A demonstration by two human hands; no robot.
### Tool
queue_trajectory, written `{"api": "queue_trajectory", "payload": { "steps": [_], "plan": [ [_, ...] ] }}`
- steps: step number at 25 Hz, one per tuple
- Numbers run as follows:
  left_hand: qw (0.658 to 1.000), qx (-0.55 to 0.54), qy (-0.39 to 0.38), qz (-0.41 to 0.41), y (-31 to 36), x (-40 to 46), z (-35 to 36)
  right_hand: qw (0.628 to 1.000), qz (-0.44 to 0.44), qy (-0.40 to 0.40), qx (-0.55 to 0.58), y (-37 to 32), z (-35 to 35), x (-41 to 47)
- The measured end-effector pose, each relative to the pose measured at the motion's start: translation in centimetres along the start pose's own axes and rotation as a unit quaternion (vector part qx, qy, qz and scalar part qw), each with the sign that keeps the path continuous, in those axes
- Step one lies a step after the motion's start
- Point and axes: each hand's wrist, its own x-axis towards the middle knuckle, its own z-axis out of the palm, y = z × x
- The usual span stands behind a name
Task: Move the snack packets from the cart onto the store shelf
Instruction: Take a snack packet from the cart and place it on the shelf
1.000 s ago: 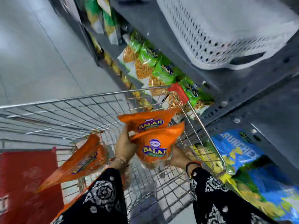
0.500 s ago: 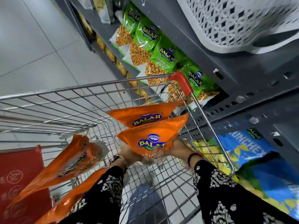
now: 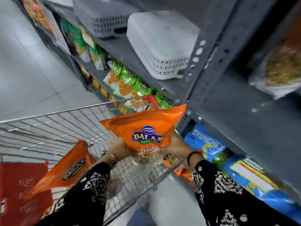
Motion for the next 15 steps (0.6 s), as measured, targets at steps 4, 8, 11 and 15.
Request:
{"api": "queue_trajectory", "payload": {
  "steps": [4,8,11,15],
  "plan": [
    [0.991,-0.120,0.000,0.063,7.7,-3.2,-1.9,0.992,-0.094,0.084,0.000,-3.5,-4.7,-8.0],
    [0.971,-0.178,-0.041,0.155,16.7,-4.9,-0.8,0.976,-0.115,0.181,0.030,-5.2,-10.0,-16.1],
    [0.958,-0.180,-0.065,0.213,23.0,-4.1,2.2,0.955,-0.093,0.278,0.055,-4.7,-14.4,-20.9],
    [0.949,-0.185,-0.084,0.240,29.7,-0.5,7.7,0.905,-0.059,0.410,0.095,-3.4,-19.5,-23.7]
  ]
}}
